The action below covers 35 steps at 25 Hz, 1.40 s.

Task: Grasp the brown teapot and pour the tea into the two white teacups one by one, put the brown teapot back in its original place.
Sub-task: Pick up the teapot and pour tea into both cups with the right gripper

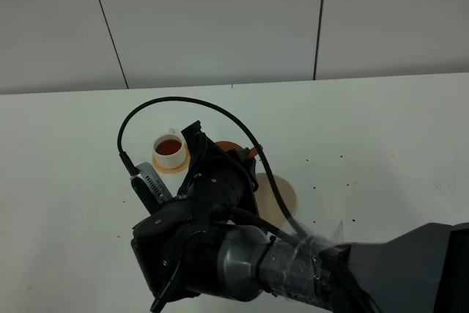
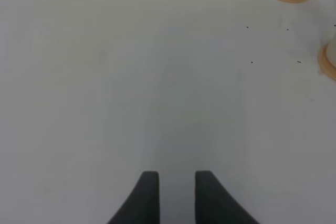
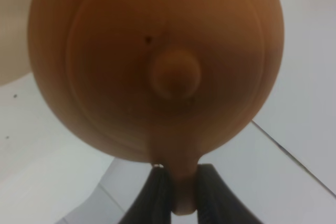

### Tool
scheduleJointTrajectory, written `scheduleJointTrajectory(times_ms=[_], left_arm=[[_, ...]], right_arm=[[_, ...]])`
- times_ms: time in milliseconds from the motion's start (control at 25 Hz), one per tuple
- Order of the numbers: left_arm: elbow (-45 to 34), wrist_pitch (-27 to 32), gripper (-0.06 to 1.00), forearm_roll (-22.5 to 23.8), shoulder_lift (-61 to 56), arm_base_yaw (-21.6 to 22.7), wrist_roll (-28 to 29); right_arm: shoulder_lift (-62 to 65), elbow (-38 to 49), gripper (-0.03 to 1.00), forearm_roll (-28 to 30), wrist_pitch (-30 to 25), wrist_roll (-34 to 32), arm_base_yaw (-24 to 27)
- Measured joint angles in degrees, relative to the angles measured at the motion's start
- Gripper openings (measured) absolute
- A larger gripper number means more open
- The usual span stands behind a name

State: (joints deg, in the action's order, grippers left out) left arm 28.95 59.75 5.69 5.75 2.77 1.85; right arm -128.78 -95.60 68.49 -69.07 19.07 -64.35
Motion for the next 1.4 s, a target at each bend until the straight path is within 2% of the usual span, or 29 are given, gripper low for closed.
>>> scheduleJointTrajectory(times_ms=[1400], left_arm=[[0.0,0.0,0.24,0.0,0.0,0.0,0.0]], right_arm=[[0.0,0.0,0.10,0.3,0.0,0.6,0.0]])
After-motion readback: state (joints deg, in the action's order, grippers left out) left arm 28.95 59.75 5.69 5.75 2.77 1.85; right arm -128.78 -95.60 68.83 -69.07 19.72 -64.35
